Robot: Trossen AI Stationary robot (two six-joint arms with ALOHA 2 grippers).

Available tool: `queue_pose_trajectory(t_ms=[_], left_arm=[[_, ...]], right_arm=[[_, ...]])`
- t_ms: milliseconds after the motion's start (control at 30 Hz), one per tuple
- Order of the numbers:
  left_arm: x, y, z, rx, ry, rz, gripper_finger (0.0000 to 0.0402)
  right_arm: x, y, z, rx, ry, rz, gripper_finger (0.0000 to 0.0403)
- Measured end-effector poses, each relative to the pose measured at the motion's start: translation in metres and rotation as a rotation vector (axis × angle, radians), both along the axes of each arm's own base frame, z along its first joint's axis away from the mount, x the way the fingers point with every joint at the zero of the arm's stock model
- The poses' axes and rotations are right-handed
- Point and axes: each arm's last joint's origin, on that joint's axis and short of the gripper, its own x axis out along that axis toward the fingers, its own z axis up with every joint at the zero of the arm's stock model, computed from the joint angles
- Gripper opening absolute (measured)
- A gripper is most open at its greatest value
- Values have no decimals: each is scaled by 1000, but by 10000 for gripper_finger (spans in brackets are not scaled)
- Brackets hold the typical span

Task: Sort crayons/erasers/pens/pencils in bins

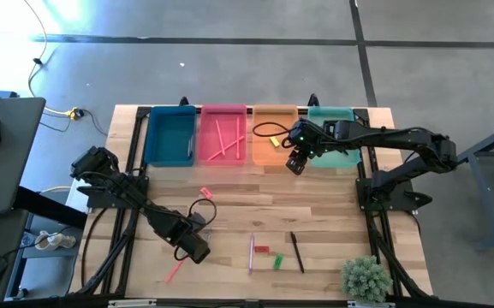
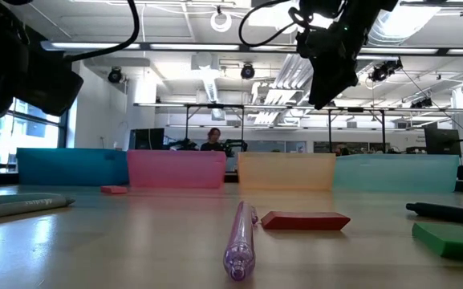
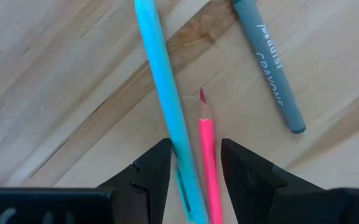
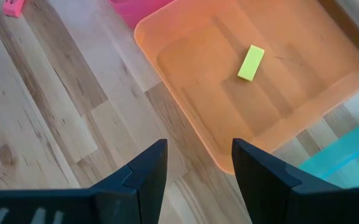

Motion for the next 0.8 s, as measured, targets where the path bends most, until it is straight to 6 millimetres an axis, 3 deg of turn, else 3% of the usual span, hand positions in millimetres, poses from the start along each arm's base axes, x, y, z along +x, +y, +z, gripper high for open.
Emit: queue_pose_trajectory(t_ms=[500, 800], left_arm=[[-13, 7, 9, 39, 87, -1, 131], [-9, 5, 9, 16, 51, -2, 131]], right_arm=[[0, 0, 0, 0, 1, 0, 172], [-1, 0, 0, 2, 7, 0, 172]])
